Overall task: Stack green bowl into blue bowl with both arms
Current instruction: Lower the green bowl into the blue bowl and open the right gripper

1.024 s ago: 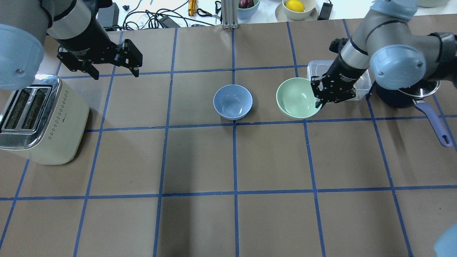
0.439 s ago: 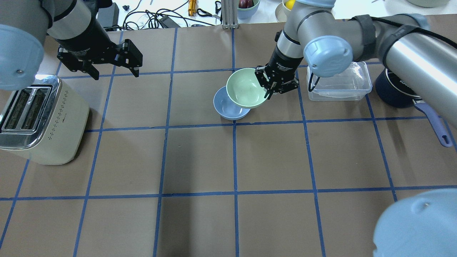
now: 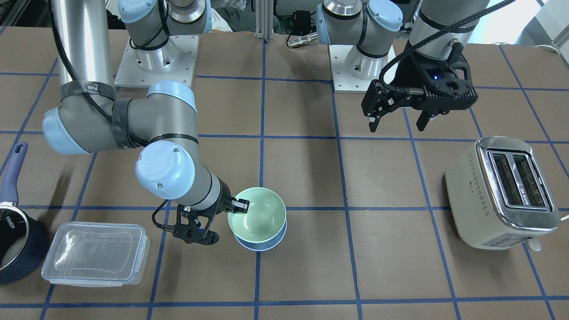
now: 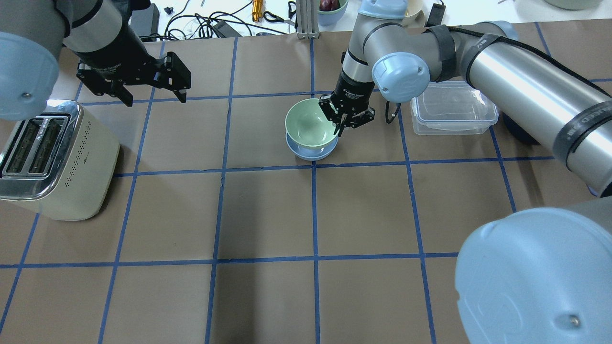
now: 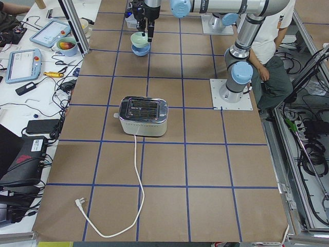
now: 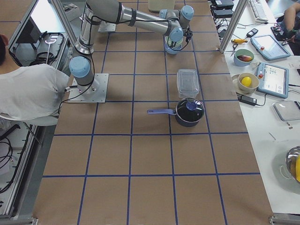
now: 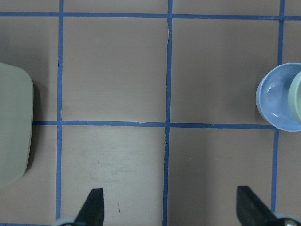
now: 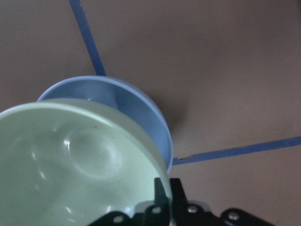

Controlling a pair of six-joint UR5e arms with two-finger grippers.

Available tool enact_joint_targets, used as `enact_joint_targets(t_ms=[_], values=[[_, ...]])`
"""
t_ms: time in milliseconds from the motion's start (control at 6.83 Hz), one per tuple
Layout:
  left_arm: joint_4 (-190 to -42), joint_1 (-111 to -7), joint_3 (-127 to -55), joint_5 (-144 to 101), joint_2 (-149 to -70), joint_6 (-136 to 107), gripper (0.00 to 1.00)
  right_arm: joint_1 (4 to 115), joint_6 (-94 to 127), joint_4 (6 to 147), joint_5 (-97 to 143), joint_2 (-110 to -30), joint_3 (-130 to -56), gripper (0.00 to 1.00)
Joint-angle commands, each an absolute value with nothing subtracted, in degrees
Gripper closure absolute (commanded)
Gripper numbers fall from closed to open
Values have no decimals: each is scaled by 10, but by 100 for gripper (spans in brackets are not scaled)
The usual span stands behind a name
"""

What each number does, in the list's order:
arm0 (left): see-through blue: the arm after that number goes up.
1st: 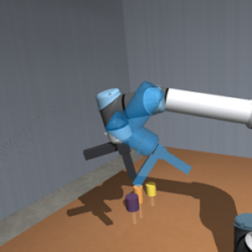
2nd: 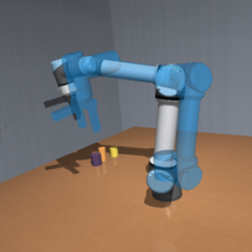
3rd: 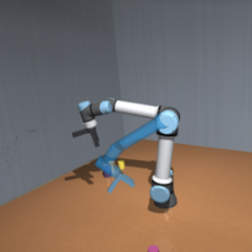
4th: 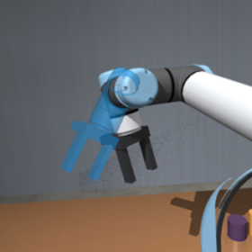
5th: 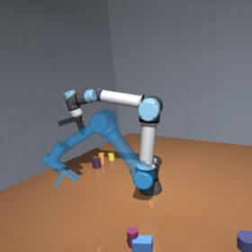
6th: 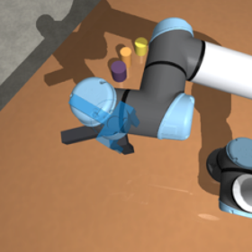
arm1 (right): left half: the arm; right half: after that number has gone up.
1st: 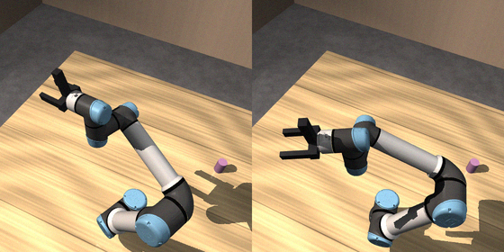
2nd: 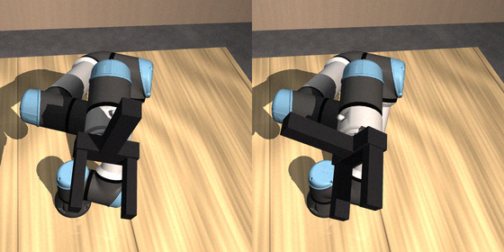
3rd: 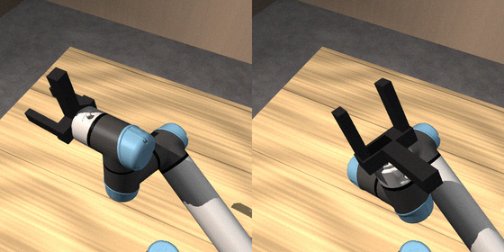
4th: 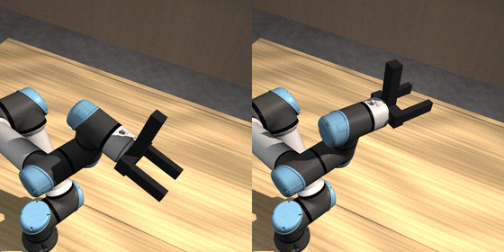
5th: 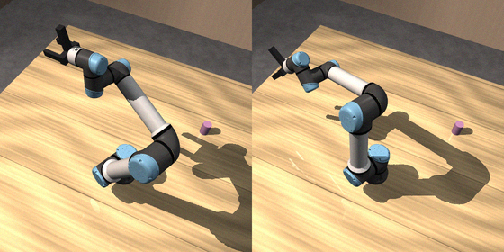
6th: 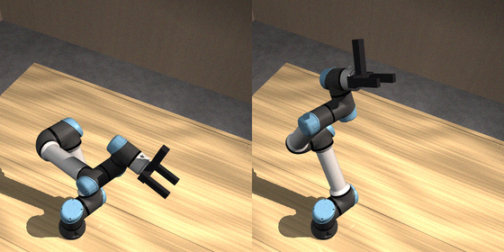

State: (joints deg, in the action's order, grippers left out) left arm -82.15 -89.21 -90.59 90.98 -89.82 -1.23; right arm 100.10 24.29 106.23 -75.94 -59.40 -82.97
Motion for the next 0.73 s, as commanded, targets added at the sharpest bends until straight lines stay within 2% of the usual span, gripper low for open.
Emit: enact_joint_targets(t_ms=[0,146,293,585], values=[[-822,-892,-905,908,-898,-12,0,1002,240,1077,-761,-579,-830,100],[-822,-893,-905,908,-898,-12,0,1002,240,1076,-762,-577,-830,69],[-821,-893,-905,907,-898,-12,0,1002,240,1074,-762,-575,-829,32],[-821,-894,-905,908,-899,-13,0,1001,235,1057,-808,-594,-812,31]])
